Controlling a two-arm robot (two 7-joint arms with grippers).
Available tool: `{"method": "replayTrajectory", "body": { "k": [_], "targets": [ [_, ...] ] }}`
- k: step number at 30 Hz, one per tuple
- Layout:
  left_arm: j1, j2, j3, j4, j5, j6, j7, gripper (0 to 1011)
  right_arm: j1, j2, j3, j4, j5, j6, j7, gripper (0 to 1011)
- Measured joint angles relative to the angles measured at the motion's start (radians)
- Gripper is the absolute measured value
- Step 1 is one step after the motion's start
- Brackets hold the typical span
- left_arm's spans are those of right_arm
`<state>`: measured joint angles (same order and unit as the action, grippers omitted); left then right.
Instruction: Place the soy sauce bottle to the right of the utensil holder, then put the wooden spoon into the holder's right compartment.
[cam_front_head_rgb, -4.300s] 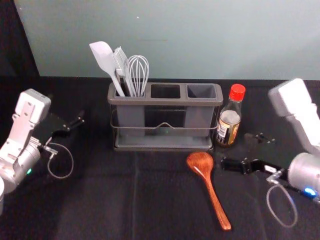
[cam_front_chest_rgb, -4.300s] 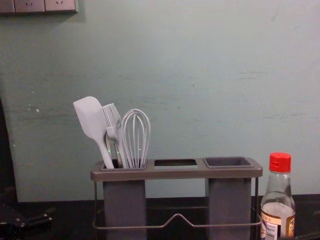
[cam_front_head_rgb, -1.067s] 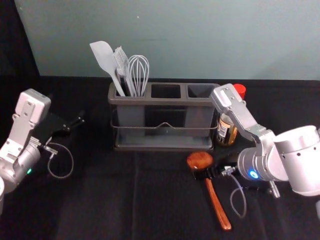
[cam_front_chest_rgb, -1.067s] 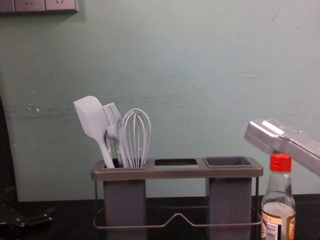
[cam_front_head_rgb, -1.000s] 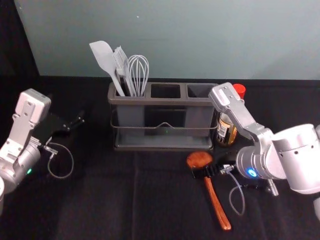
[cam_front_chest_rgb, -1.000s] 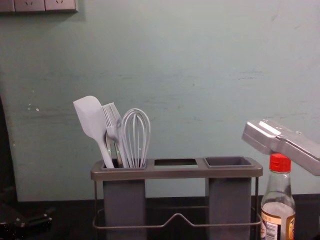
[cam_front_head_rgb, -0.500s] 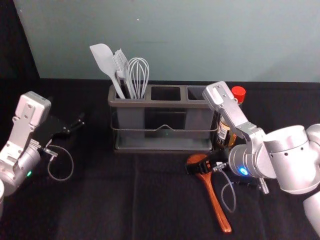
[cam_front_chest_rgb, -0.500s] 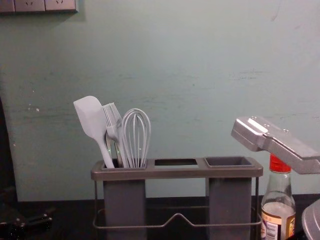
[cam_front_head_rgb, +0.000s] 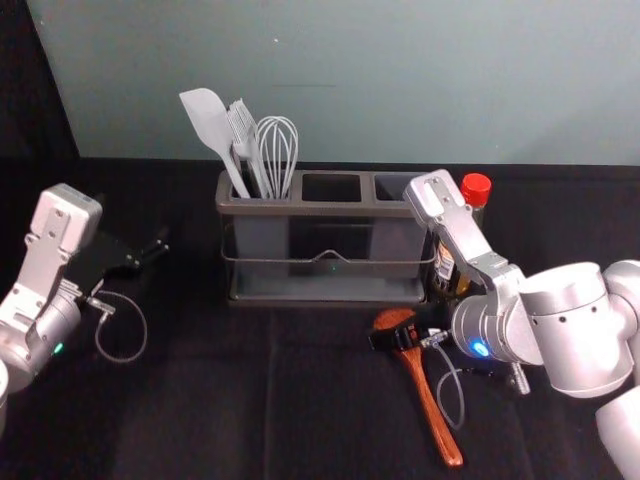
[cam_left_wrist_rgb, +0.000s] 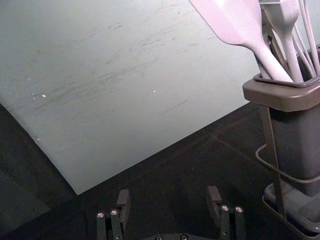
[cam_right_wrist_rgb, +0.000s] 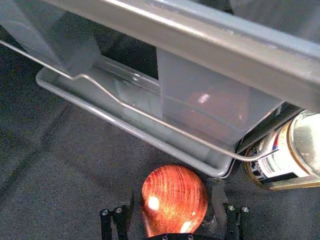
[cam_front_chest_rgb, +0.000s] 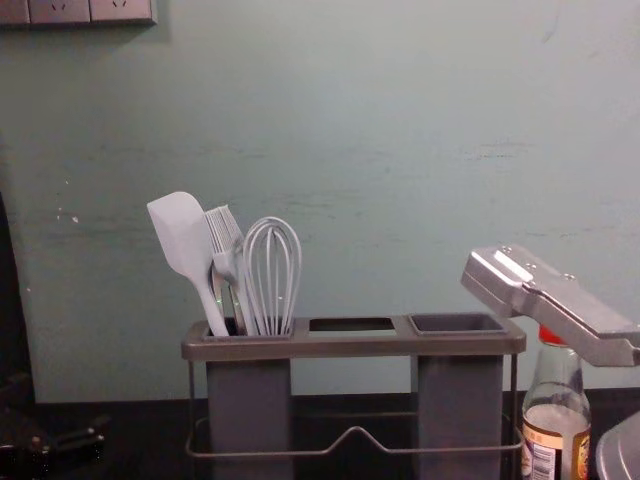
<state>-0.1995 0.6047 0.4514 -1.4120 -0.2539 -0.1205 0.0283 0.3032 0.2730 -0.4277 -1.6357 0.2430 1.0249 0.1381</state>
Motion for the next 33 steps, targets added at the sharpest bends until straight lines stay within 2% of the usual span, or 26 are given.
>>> {"method": "replayTrajectory", "body": {
  "k": [23,31,33],
  "targets": [
    [0.000,0.000,0.000,0.000,0.000,0.000,0.000,1005,-0.018,-0.019,0.021,0.007,-0.043,-0.001,0.028,1002],
    [0.000,0.000,0.000,0.000,0.000,0.000,0.000,1005,-0.022,-0.027,0.024,0.009,-0.066,0.003,0.034,846],
    [0.000,0.000,0.000,0.000,0.000,0.000,0.000,1005,-0.023,-0.028,0.026,0.008,-0.070,0.005,0.035,839]
  ]
}}
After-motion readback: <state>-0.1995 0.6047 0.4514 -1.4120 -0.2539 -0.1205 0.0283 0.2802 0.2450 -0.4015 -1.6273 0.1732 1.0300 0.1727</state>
